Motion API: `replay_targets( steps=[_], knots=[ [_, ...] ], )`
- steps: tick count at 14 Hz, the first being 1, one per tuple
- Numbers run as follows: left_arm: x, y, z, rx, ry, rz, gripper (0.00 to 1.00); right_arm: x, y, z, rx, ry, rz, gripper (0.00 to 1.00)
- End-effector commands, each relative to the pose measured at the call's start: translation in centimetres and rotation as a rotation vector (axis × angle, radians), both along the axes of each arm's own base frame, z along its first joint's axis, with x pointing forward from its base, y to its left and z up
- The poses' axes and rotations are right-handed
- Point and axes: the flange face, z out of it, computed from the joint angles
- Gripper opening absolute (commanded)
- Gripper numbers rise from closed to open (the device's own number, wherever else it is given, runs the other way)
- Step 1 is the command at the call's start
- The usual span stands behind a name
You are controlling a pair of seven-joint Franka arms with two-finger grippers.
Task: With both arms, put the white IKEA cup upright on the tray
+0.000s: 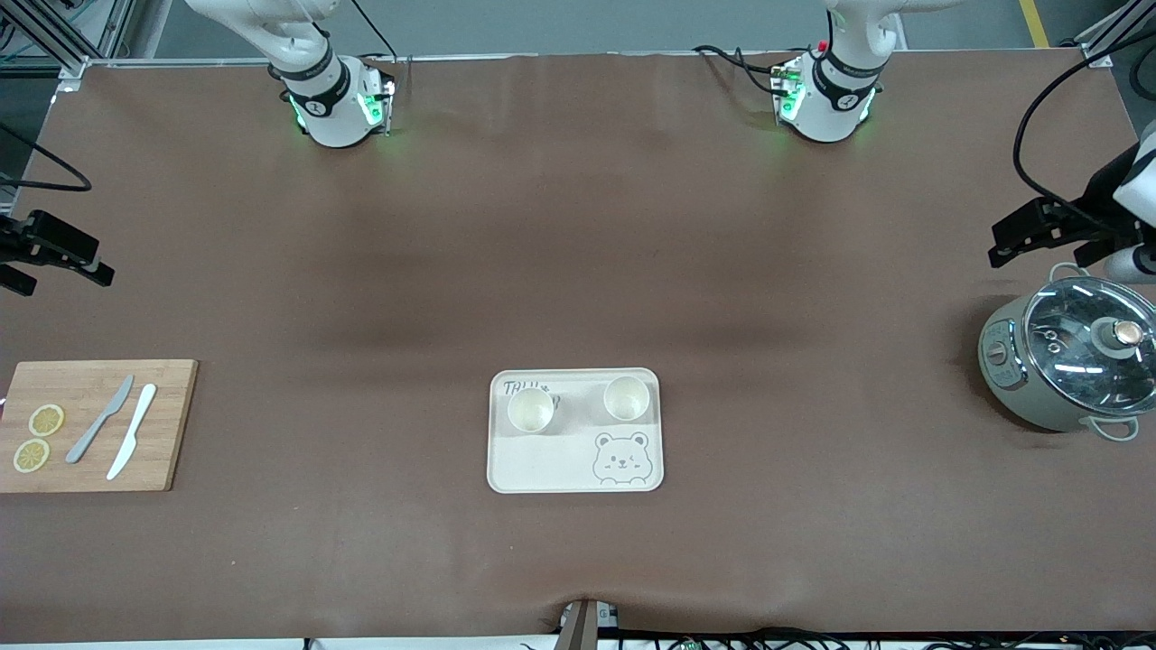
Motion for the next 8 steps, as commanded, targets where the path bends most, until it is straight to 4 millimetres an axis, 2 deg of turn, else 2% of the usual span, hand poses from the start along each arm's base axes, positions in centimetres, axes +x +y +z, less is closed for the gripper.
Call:
replay_targets(
  steps=[1,3,8],
  knots=[
    [-1.6,-0.7,0.7,-0.014,0.008,-0.019,1.00,0.1,0.5,0.3,0.000,-0.002,0.000,1.00],
    [-1.4,-1.4,0.1,-0.016,0.018,-0.033,1.00,0.1,0.0,1.9,0.013,-0.029,-0.013,1.00],
    [-0.5,-2.0,-0.6,-0.041,0.005,-0.039,1.00,0.6,0.2,2.3,0.010,-0.040,-0.009,1.00]
  ],
)
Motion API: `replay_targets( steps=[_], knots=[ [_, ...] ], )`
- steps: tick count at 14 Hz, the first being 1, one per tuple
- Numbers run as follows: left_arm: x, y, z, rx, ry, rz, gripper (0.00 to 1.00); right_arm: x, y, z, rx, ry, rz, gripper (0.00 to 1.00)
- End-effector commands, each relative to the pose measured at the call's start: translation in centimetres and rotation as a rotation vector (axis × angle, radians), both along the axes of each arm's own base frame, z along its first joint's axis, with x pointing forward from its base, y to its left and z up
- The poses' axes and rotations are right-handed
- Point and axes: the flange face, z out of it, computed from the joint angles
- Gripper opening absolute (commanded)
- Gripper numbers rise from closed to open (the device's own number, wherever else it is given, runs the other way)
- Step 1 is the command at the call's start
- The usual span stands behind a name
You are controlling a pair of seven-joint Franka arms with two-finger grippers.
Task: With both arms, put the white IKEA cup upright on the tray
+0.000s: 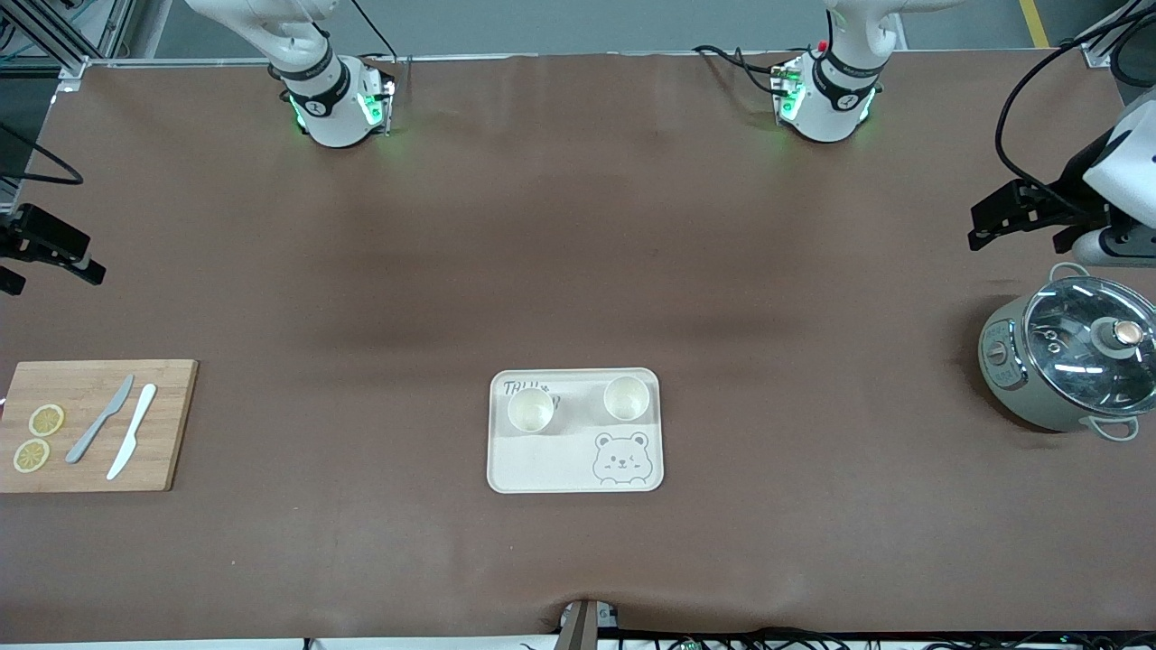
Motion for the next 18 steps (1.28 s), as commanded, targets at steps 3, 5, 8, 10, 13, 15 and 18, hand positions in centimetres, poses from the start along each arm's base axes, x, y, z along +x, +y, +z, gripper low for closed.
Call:
replay_targets(
  steps=[3,5,8,10,13,15,18],
  knots=[
    [0.1,1.0,0.5,-0.013,-0.025,0.009,1.00,0.6,-0.3,0.5,0.014,-0.004,-0.016,1.00],
    [-0.4,1.0,1.2,-0.012,-0.029,0.027,1.00,0.6,0.1,0.4,0.013,-0.003,-0.009,1.00],
    [-0.4,1.7,1.5,-0.023,-0.034,0.040,1.00,0.5,-0.7,0.5,0.017,-0.005,-0.022,1.00],
    [-0.4,2.0,1.6,-0.036,-0.035,0.052,1.00,0.6,-0.6,0.5,0.017,-0.006,-0.022,1.00],
    [-0.5,3.3,1.4,-0.034,-0.024,0.060,1.00,0.5,-0.7,0.5,0.017,-0.006,-0.024,1.00],
    [-0.5,3.4,1.4,-0.033,-0.023,0.069,1.00,0.5,-0.7,0.6,0.023,-0.007,-0.021,1.00],
    [-0.4,4.0,1.4,-0.024,-0.024,0.074,1.00,0.6,-0.4,0.6,0.033,-0.008,-0.011,1.00]
  ],
)
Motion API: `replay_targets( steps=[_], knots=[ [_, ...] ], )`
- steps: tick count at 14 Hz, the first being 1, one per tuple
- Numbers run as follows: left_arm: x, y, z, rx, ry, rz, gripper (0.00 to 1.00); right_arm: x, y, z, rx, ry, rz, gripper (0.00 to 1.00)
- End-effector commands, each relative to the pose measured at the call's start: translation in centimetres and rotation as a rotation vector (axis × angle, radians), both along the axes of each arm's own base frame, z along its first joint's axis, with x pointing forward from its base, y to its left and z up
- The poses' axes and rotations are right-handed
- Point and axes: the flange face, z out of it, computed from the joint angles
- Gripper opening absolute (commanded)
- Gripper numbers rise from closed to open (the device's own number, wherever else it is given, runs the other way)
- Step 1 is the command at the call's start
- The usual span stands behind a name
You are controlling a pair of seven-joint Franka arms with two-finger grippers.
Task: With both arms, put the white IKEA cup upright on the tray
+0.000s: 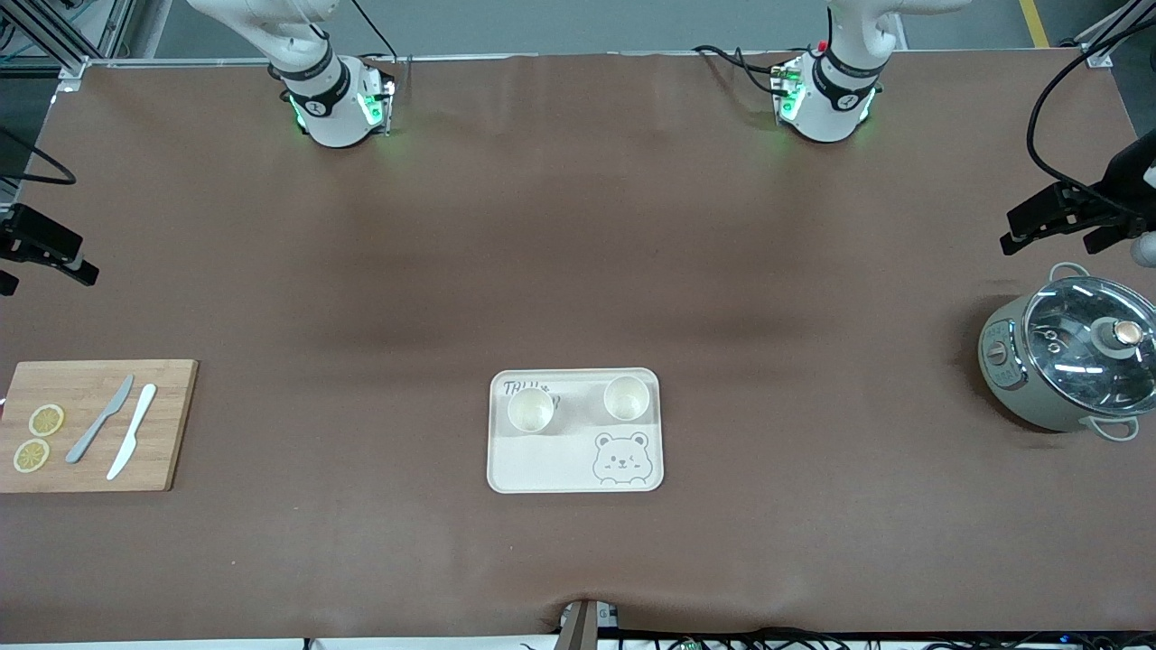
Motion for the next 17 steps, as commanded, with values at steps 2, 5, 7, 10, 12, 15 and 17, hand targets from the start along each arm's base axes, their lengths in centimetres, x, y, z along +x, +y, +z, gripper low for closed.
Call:
replay_targets(
  steps=[2,5,7,10,12,15,17],
  knots=[
    [-0.2,0.8,0.3,-0.003,0.000,0.006,1.00,0.5,0.3,0.4,0.021,-0.003,0.000,1.00],
    [-0.2,1.8,0.3,-0.007,-0.001,0.000,1.00,0.8,1.7,0.2,0.007,-0.002,0.021,1.00],
    [-0.3,1.7,0.6,-0.010,-0.008,-0.038,1.00,0.7,1.5,0.2,0.000,0.001,0.007,1.00],
    [-0.1,0.4,0.3,-0.016,-0.004,-0.059,1.00,0.8,1.2,0.3,0.005,-0.003,0.001,1.00],
    [0.0,-0.7,0.2,-0.017,-0.005,-0.078,1.00,0.7,1.1,0.3,0.005,-0.003,-0.002,1.00],
    [-0.1,-2.0,0.3,-0.017,-0.006,-0.089,1.00,0.8,0.2,0.2,0.010,0.000,-0.016,1.00],
    [-0.2,-2.3,0.3,-0.016,-0.006,-0.090,1.00,0.8,-0.1,0.4,0.010,-0.004,-0.019,1.00]
  ],
)
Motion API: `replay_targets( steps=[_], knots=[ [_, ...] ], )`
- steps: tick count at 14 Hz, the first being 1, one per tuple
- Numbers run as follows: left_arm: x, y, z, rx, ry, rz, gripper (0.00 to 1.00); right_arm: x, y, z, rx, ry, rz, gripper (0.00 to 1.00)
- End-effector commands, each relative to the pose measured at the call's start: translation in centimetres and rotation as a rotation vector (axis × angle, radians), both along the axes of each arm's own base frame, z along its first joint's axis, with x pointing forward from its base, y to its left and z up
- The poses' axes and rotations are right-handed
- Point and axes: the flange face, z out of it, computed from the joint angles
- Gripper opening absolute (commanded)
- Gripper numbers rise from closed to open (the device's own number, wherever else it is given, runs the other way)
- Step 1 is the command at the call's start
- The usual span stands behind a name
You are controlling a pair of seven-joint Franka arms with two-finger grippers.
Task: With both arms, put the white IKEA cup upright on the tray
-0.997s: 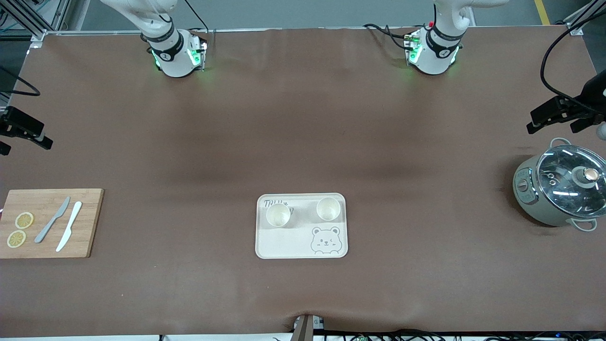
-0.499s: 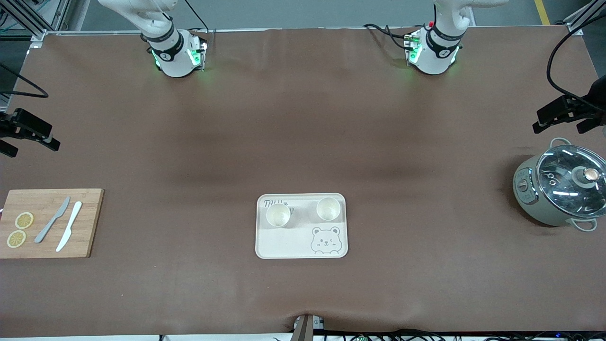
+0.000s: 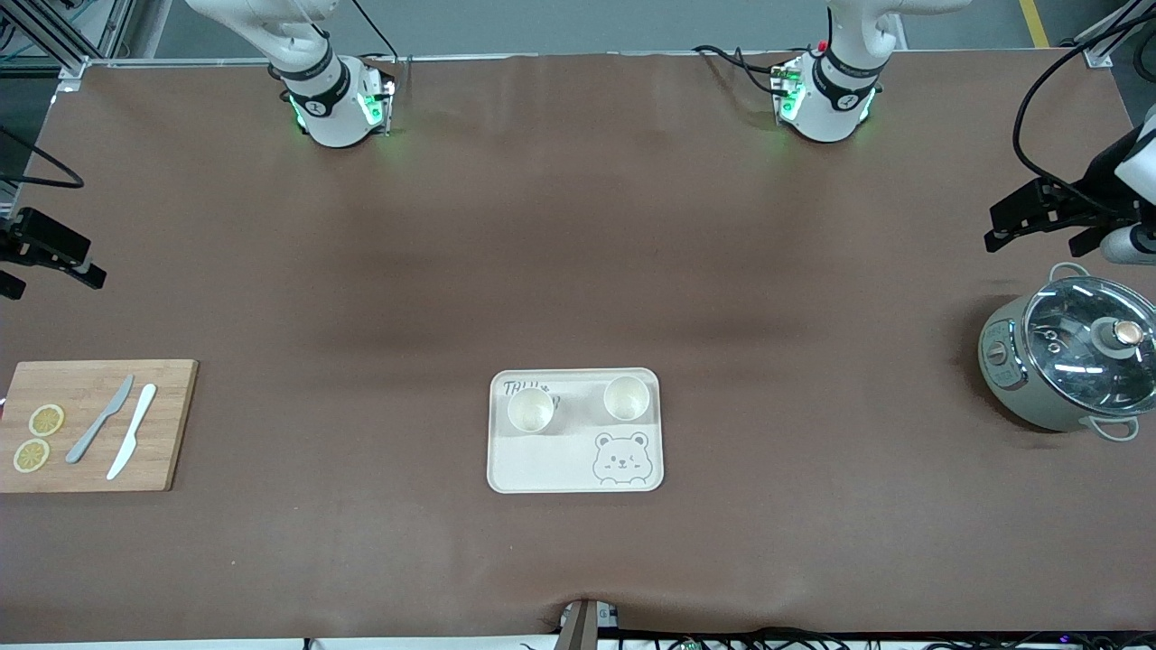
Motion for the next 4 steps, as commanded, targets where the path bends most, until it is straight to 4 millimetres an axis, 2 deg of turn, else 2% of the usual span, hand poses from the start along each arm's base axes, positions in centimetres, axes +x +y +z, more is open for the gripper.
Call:
replay_targets(
  steps=[1,4],
  knots=[
    [-0.11,-0.22,0.37,-0.017,-0.005,0.000,1.00,0.60,-0.41,0.41,0.017,-0.003,-0.018,1.00],
    [-0.06,-0.24,0.29,-0.018,-0.003,0.000,1.00,0.96,-0.52,0.19,0.016,-0.001,-0.019,1.00]
  ],
)
